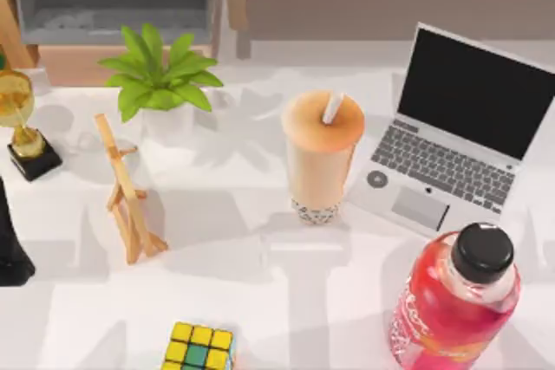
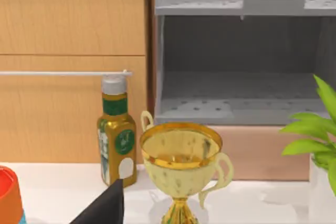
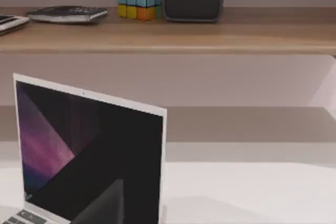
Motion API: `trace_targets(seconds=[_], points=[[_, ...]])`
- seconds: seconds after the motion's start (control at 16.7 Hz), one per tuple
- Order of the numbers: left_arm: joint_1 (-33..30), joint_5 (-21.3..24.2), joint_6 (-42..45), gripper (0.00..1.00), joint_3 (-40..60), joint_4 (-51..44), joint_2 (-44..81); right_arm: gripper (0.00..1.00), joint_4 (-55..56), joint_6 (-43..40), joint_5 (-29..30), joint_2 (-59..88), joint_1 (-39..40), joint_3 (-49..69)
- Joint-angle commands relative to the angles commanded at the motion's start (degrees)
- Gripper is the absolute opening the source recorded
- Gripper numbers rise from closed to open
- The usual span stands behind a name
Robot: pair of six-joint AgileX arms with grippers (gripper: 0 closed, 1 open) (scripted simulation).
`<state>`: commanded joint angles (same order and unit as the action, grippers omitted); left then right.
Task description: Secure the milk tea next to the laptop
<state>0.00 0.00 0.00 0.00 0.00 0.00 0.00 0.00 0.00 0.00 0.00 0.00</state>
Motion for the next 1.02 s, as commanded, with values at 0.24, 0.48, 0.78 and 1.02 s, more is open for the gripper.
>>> trace_targets(seconds=[0.24,0.48,0.78,1.02], points=[[0.0,0.0,0.0,1.0,0.0,0.0,0.0,1.0,-0.28,1.49,1.28,1.47,1.52,1.73],[0.0,0.0,0.0,1.0,0.0,0.0,0.0,1.0,-1.45,9.65,8.7,9.87,10.63,12.03],[0.0,0.0,0.0,1.0,0.0,0.0,0.0,1.0,-4.62,23.63,22.08,27.56,27.96,32.1],[0.0,0.0,0.0,1.0,0.0,0.0,0.0,1.0,-9.87,33.16,32.22,47.34,41.63,45.55]])
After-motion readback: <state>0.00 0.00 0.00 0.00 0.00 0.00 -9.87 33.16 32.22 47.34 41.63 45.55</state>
